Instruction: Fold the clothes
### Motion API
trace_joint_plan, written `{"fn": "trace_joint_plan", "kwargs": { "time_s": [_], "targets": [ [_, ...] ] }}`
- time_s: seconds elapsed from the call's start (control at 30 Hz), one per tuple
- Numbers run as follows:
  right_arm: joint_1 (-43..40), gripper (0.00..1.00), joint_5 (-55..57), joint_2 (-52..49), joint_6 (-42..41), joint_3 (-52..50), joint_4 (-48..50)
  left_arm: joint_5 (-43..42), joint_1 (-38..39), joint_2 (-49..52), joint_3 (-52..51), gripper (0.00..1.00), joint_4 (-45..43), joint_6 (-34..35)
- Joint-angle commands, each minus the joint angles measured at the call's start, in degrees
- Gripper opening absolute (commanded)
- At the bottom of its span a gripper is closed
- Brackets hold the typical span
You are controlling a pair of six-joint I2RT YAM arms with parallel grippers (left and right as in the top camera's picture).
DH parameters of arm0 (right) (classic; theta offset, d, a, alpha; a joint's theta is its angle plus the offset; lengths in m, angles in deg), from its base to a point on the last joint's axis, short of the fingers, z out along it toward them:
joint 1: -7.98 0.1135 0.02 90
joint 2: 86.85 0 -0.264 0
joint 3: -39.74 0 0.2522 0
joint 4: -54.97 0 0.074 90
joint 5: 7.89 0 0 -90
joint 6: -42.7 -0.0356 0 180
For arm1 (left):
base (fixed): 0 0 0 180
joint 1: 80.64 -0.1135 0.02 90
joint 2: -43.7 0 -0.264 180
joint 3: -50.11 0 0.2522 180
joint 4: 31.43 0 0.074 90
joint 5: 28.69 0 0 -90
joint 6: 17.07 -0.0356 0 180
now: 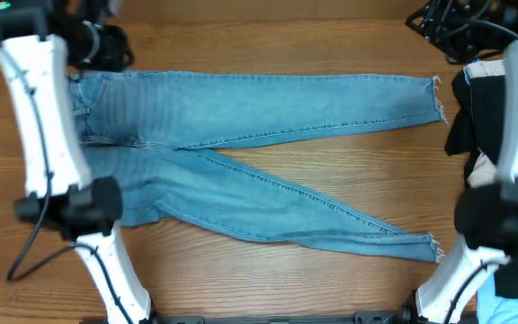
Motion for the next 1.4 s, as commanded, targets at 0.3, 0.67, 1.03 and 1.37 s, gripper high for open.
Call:
{"fn": "trace_joint_plan", "kwargs": {
  "time_s": [0.3, 0.67, 1.03, 1.37],
  "targets": [
    [0.0, 0.79, 21.0, 24.8, -4.4, 1.5, -22.4, 6.8, -8.6, -30.4, -19.6, 0.56, 0.2, 6.4],
    [0.0, 0.96, 25.2, 28.3, -15.2, -18.3, -22.5, 14.8, -12.1, -33.1, -59.6, 0.71, -9.0, 13.5],
    [-1.0, 0.98, 25.8, 28.3, -15.6, -50.5, -2.6, 12.1, -18.8, -18.7, -75.0, 0.64, -27.8, 13.1],
    [-12.5, 0.99, 25.6, 28.3, -16.0, -60.0, 1.2, 15.5, -18.9, -8.3, -75.0, 0.42, -35.1, 11.3]
  ]
}}
